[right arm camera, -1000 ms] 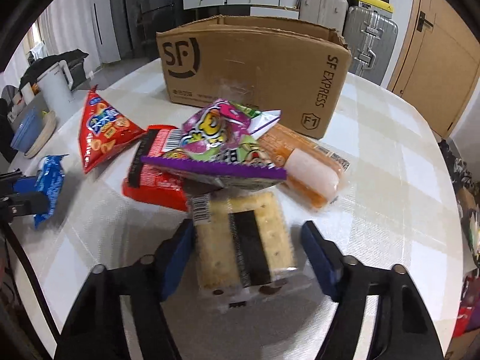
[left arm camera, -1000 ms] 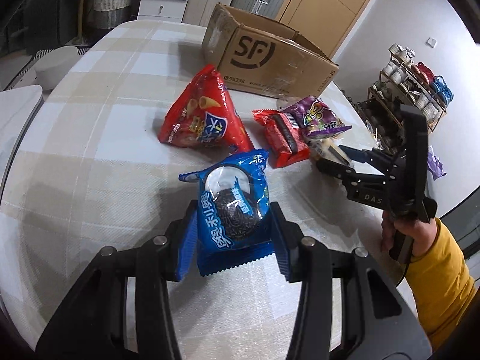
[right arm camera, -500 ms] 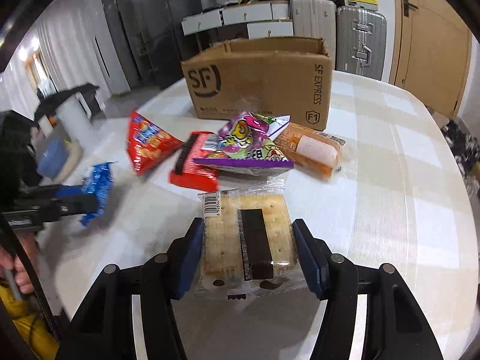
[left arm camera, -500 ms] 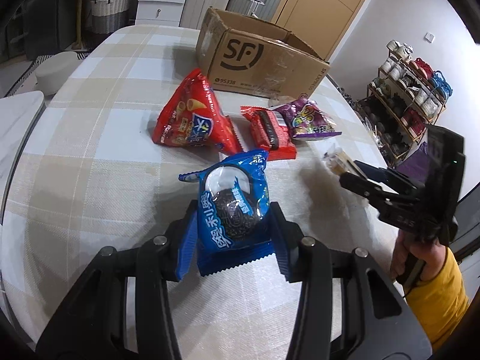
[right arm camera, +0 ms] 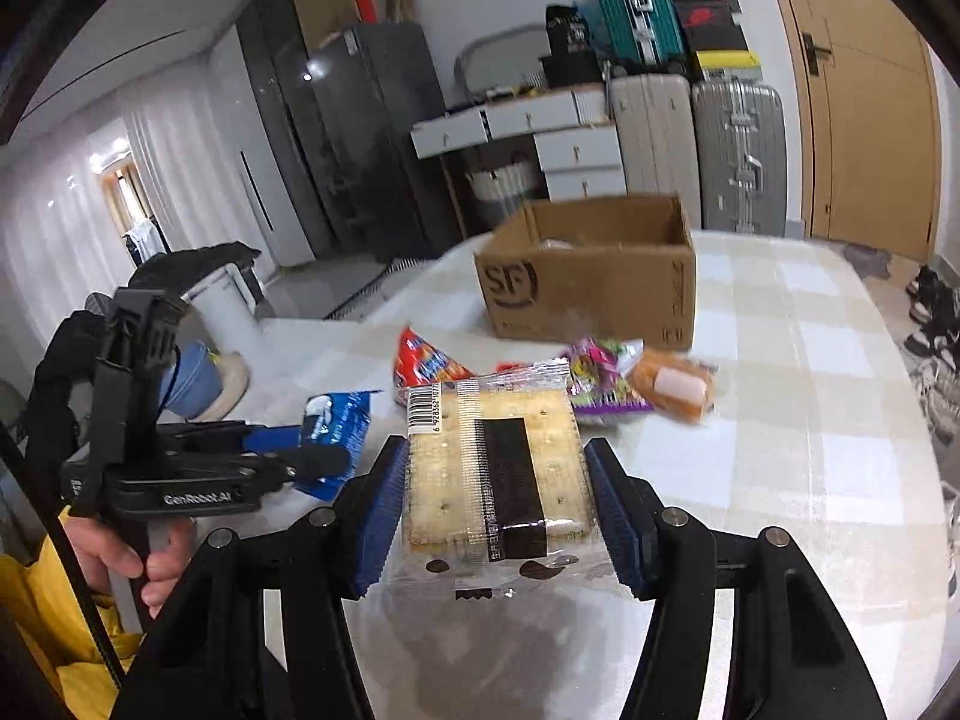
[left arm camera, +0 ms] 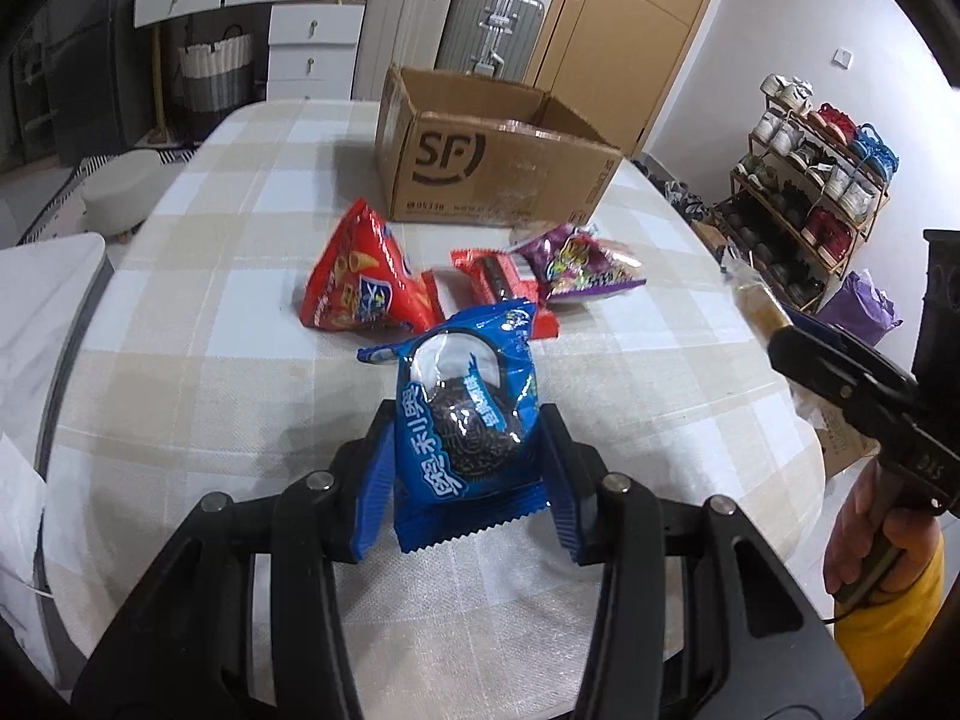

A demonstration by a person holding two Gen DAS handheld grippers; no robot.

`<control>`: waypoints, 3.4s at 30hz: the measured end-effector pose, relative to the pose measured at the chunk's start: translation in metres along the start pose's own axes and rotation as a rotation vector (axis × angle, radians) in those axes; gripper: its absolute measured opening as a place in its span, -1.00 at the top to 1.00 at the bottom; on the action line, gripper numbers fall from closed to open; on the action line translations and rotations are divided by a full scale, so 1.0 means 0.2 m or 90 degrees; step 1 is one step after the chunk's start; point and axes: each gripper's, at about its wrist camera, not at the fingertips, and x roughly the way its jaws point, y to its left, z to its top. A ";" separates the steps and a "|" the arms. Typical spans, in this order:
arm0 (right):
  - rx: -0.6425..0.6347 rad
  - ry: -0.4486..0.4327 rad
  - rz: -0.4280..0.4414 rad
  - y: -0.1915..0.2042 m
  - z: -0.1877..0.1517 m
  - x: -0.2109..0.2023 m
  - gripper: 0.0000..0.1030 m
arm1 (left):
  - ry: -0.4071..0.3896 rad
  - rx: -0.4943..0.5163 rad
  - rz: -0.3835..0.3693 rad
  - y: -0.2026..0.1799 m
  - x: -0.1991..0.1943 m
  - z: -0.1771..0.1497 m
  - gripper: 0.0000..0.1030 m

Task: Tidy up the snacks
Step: 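Lift and carry the blue Oreo pack and cracker pack over the SF box, then open both tools to drop the blue Oreo pack and cracker pack in the box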

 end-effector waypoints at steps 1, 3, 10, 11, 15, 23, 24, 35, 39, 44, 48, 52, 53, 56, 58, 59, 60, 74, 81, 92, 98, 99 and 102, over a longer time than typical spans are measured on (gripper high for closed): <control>-0.003 -0.004 0.000 0.01 0.01 -0.02 -0.16 | -0.003 0.001 0.002 0.00 -0.01 0.01 0.19; -0.003 -0.014 0.000 0.03 0.03 -0.06 -0.16 | -0.007 0.002 0.007 0.00 -0.04 0.02 0.19; 0.018 -0.062 0.022 0.08 0.11 -0.20 -0.16 | -0.047 0.018 0.007 -0.03 -0.20 0.08 0.19; 0.018 -0.069 0.025 0.09 0.12 -0.22 -0.16 | -0.050 0.020 0.007 -0.03 -0.21 0.08 0.19; 0.019 -0.095 0.039 0.13 0.17 -0.31 -0.16 | -0.064 0.025 0.006 -0.04 -0.28 0.10 0.19; 0.017 -0.119 0.050 0.17 0.37 -0.42 -0.16 | -0.128 0.025 0.038 -0.05 -0.44 0.26 0.19; 0.017 -0.124 0.050 0.17 0.40 -0.43 -0.16 | -0.149 0.027 0.033 -0.05 -0.48 0.30 0.19; 0.057 -0.157 0.111 0.06 0.74 -0.40 -0.16 | -0.172 0.079 -0.041 -0.18 -0.55 0.66 0.19; 0.079 -0.152 0.107 -0.01 0.87 -0.33 -0.16 | -0.166 0.085 -0.030 -0.22 -0.49 0.79 0.19; 0.073 -0.146 0.097 -0.06 1.02 -0.23 -0.16 | -0.129 0.091 -0.017 -0.26 -0.33 0.94 0.19; 0.071 -0.133 0.088 -0.12 1.09 -0.11 -0.16 | -0.105 0.093 0.008 -0.26 -0.14 1.10 0.19; 0.074 -0.114 0.075 -0.21 1.12 0.05 -0.16 | -0.079 0.089 0.017 -0.22 0.06 1.24 0.19; 0.074 -0.106 0.067 -0.23 1.13 0.09 -0.16 | -0.073 0.089 0.020 -0.22 0.10 1.26 0.19; 0.074 -0.085 0.051 -0.30 1.14 0.23 -0.16 | -0.057 0.093 0.030 -0.20 0.26 1.36 0.19; 0.077 -0.069 0.042 -0.35 1.16 0.33 -0.16 | -0.045 0.089 0.034 -0.18 0.34 1.40 0.19; 0.076 -0.061 0.039 -0.37 1.16 0.37 -0.16 | -0.037 0.087 0.032 -0.17 0.40 1.44 0.19; 0.074 -0.054 0.034 -0.39 1.16 0.41 -0.16 | -0.028 0.086 0.035 -0.16 0.46 1.46 0.19; 0.095 0.044 0.012 -0.66 1.08 0.92 -0.16 | 0.059 0.094 0.041 -0.09 1.18 1.63 0.19; 0.120 0.077 0.013 -0.72 1.02 1.02 -0.16 | 0.079 0.091 0.050 -0.06 1.41 1.64 0.19; 0.118 0.097 0.015 -0.74 0.98 1.08 -0.16 | 0.085 0.099 0.058 -0.04 1.49 1.57 0.19; 0.127 0.105 0.014 -0.76 0.96 1.10 -0.16 | 0.081 0.102 0.056 -0.03 1.39 1.51 0.19; 0.124 0.106 0.012 -0.75 0.96 1.10 -0.16 | 0.080 0.102 0.059 -0.03 1.37 1.50 0.19; 0.123 0.108 0.009 -0.75 0.95 1.10 -0.16 | 0.079 0.104 0.061 -0.04 1.31 1.48 0.18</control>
